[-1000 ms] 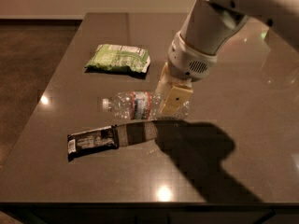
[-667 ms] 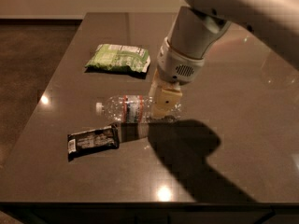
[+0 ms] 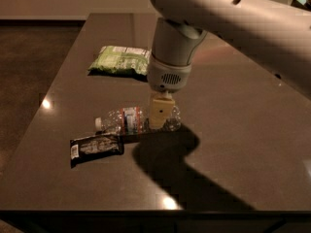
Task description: Move water bottle near rxbar chocolate
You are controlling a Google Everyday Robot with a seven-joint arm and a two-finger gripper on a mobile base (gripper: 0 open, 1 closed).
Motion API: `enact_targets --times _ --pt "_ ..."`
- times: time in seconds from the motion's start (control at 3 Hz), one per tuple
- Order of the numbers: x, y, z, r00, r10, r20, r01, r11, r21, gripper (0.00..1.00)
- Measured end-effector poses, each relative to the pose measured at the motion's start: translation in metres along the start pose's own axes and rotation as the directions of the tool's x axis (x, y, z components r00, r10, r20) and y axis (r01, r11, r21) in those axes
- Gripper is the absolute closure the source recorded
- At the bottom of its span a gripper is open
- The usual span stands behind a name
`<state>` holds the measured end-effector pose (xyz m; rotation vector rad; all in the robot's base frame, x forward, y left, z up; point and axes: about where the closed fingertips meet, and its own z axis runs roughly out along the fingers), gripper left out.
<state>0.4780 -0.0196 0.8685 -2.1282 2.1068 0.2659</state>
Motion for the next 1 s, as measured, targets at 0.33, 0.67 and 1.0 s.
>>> enact_targets --times 0.33,0.67,1.0 --pt "-0.0013 -0.0007 0.0 1.0 -0.001 0.003 0.001 1.0 0.005 0.13" --pt "-0.0024 -0.0011 0.0001 1.0 -0.002 0.005 0.002 1.0 0.009 0.0" --pt "-0.0024 -0.0011 0.0001 1.0 -0.002 0.005 0.002 1.0 0.009 0.0"
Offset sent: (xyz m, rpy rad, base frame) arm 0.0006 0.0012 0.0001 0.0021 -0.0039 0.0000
